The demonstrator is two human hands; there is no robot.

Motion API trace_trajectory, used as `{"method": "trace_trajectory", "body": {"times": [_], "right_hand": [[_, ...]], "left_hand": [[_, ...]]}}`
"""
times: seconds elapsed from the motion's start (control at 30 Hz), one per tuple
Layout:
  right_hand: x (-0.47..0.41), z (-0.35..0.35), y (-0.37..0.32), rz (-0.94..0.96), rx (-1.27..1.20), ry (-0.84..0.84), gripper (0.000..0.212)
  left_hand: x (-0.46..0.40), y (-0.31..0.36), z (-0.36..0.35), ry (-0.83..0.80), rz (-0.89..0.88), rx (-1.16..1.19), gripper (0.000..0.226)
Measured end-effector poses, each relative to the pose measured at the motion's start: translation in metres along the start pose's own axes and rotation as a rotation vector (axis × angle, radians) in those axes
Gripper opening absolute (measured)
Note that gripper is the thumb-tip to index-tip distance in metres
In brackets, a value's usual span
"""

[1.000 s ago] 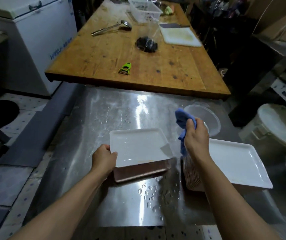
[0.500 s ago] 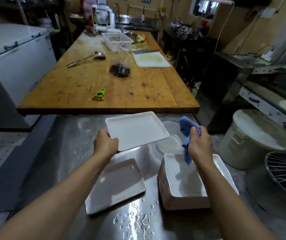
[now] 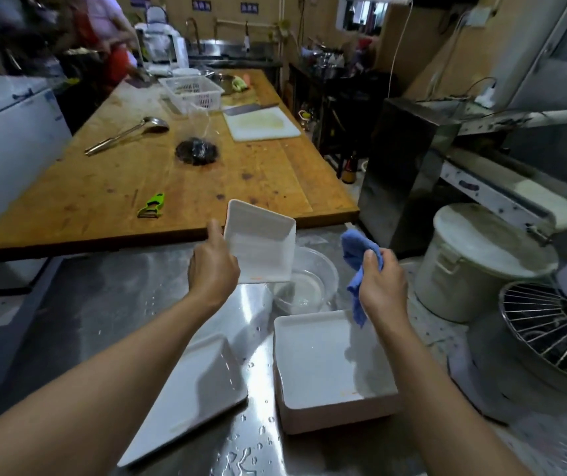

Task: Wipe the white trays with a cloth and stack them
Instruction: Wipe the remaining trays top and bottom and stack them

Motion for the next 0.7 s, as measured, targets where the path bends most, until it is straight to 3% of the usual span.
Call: {"method": "trace_trajectory", "body": {"times": [0.2, 0.37, 0.7], "right_hand": [[-0.006, -0.004, 0.003, -0.025, -0.029, -0.013, 0.022], [-0.011, -0.004, 0.002, -0.010, -0.038, -0.024, 0.008], [-0.012, -0.005, 0.006, -0.001, -0.042, -0.041, 0.021]], "left_hand": [[0.009, 0.035, 0.004, 0.037, -0.195, -0.080, 0.037], [0.011, 0.046, 0.004, 0.044, -0.211, -0.076, 0.038], [0.012, 0.046, 0.001, 0.070, -0.145, -0.031, 0.033]]}}
Point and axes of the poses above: each hand's wrist, its own x-axis away from the middle knuckle, its own z-axis out of the back of the hand, y = z × x, the point moved 8 cm from there along -x, towards the middle knuckle, and after that the axes turned 10 degrees about z, right-handed, at the moved point
